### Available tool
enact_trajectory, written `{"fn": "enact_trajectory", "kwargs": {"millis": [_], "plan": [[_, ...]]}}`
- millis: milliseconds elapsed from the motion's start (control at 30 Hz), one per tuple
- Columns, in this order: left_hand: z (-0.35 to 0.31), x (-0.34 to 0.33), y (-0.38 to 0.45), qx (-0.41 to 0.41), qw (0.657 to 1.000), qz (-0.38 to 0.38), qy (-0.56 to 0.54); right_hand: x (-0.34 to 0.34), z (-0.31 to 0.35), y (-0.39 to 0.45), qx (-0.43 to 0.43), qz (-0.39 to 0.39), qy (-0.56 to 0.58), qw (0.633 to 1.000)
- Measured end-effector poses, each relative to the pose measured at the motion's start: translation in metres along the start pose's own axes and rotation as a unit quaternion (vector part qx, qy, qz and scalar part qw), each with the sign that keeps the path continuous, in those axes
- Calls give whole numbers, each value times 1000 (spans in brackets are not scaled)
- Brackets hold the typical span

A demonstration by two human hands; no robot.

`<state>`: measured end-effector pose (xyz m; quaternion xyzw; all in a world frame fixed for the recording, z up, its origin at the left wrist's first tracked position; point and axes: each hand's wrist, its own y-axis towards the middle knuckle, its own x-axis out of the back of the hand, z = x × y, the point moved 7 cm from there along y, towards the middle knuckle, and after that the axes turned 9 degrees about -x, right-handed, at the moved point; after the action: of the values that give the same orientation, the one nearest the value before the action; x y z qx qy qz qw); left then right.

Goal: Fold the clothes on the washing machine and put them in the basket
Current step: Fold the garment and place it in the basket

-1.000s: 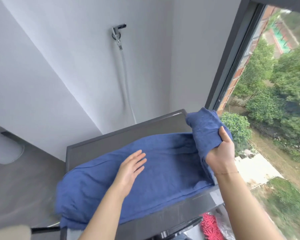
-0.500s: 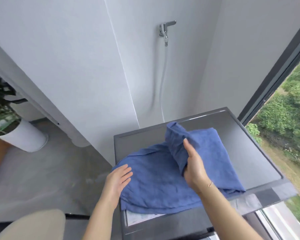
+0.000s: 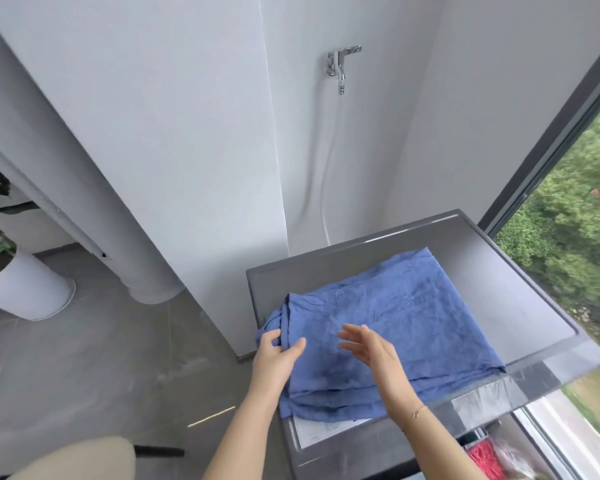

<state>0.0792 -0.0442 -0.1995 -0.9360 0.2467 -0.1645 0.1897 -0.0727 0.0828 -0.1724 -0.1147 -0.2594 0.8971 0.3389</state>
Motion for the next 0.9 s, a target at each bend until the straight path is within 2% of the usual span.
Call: {"fn": "enact_trajectory", "kwargs": {"millis": [67, 133, 233, 367, 500, 567, 667, 733, 800, 900], "plan": [[-11, -3, 0, -56, 997, -10, 54, 11, 1, -1, 17, -43, -7, 999], [-18, 2, -3, -76, 997, -19, 29, 17, -2, -4, 40, -71, -23, 996], [-11, 23, -3, -58, 998, -38, 4, 13, -9, -5, 70, -63, -126, 987], [2, 35, -7, -65, 996, -40, 50, -7, -24, -1, 89, -26, -268, 959], [17, 42, -11, -49, 978, -104, 175, -16, -30, -4, 115, -56, -304, 944], [29, 45, -8, -14, 974, -116, 193, -22, -29, -9, 152, -71, -327, 930], [46, 46, -5, 54, 990, -113, 58, -31, -34, -15, 195, -71, -375, 904], [46, 48, -10, 56, 992, -112, -15, -38, -42, -17, 172, -44, -391, 903], [44, 51, -13, 47, 993, -100, -29, -47, -50, -19, 148, -12, -425, 893], [46, 49, -17, 75, 994, -58, -61, -60, -57, -29, 164, 12, -521, 837]]}}
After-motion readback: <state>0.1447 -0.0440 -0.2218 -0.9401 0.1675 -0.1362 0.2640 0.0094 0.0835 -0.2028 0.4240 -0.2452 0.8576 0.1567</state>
